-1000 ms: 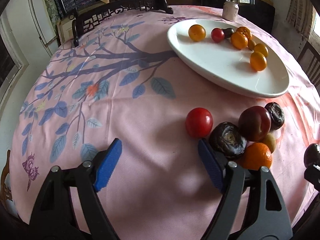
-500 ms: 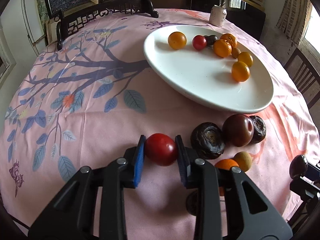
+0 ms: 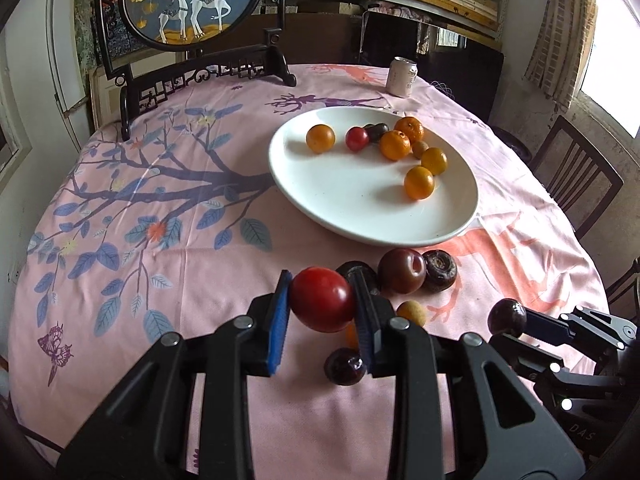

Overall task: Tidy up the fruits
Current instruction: 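Place the plum on the white plate with the right tool while the left tool places the tomato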

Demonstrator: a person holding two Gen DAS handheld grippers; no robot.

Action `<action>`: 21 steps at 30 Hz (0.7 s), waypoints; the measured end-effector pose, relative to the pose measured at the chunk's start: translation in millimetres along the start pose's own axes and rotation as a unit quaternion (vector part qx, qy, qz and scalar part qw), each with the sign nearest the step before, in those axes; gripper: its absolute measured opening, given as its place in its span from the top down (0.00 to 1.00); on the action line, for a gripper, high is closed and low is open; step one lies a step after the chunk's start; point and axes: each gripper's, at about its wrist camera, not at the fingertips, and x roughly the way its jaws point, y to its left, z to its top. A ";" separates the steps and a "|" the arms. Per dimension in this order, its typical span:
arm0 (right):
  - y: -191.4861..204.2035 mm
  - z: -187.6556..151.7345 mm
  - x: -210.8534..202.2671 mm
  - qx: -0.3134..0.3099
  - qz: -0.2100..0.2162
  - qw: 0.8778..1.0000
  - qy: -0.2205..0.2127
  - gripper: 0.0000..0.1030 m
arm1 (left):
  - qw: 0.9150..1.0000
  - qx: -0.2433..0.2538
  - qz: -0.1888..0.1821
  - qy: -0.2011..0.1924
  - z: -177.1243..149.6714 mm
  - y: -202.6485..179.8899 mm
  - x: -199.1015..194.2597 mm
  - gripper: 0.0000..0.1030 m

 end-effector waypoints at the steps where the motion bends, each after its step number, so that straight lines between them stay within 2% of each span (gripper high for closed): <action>1: 0.0 2.5 0.5 -0.002 0.000 1.000 -0.001 0.69 | 1.000 0.001 0.000 -0.001 2.0 -0.4 -0.4 0.71; 6: -3.3 28.0 2.6 -0.019 -0.010 1.000 -0.015 0.69 | 1.000 0.006 -0.003 0.001 24.6 -2.5 2.7 0.71; 12: -32.1 90.4 20.0 -0.036 -0.061 0.997 -0.041 0.69 | 1.000 0.012 0.011 0.017 96.5 -8.4 42.8 0.71; 16: -65.7 126.2 59.8 -0.031 -0.098 0.994 -0.022 0.69 | 0.999 0.009 0.032 0.036 135.4 -15.1 92.5 0.71; 21: -90.5 145.2 100.1 -0.021 -0.099 0.995 0.014 0.69 | 0.998 -0.004 0.026 0.063 151.6 -15.6 135.4 0.71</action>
